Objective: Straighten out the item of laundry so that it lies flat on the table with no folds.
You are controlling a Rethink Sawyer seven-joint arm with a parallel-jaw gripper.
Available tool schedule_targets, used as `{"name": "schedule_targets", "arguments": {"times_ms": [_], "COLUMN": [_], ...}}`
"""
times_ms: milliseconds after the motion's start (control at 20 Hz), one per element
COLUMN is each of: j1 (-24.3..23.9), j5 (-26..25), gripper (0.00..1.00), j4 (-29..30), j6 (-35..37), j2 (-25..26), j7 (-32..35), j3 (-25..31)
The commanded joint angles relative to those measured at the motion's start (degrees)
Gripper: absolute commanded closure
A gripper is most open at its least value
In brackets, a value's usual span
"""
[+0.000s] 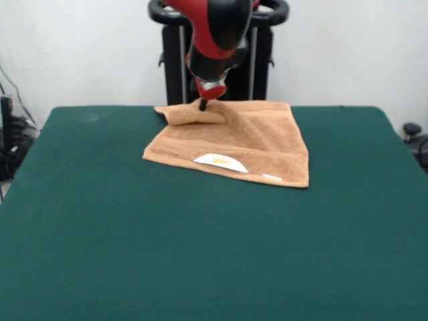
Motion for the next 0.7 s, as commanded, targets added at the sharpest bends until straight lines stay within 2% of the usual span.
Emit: {"name": "schedule_targets", "arguments": {"times_ms": [50,100,300,400,700], "j1": [-8.8,-9.4,-8.0,-7.5,-6.0], "j5": [3.4,3.3,2.4,2.2,2.0], "gripper": [0.00,0.00,0.00,0.00,0.00], "j4": [4.0,4.1,2.2,1.9,-0.2], "j6": [-3.9,-3.4,7.0,9.5,11.8], "j2": [-4.6,-5.8,-9.7,-10.8,-12.9], "j7": [3.2,2.9,3.3,4.0,5.5], "j3": [16.6,17.4,16.6,16.7,14.7]}}
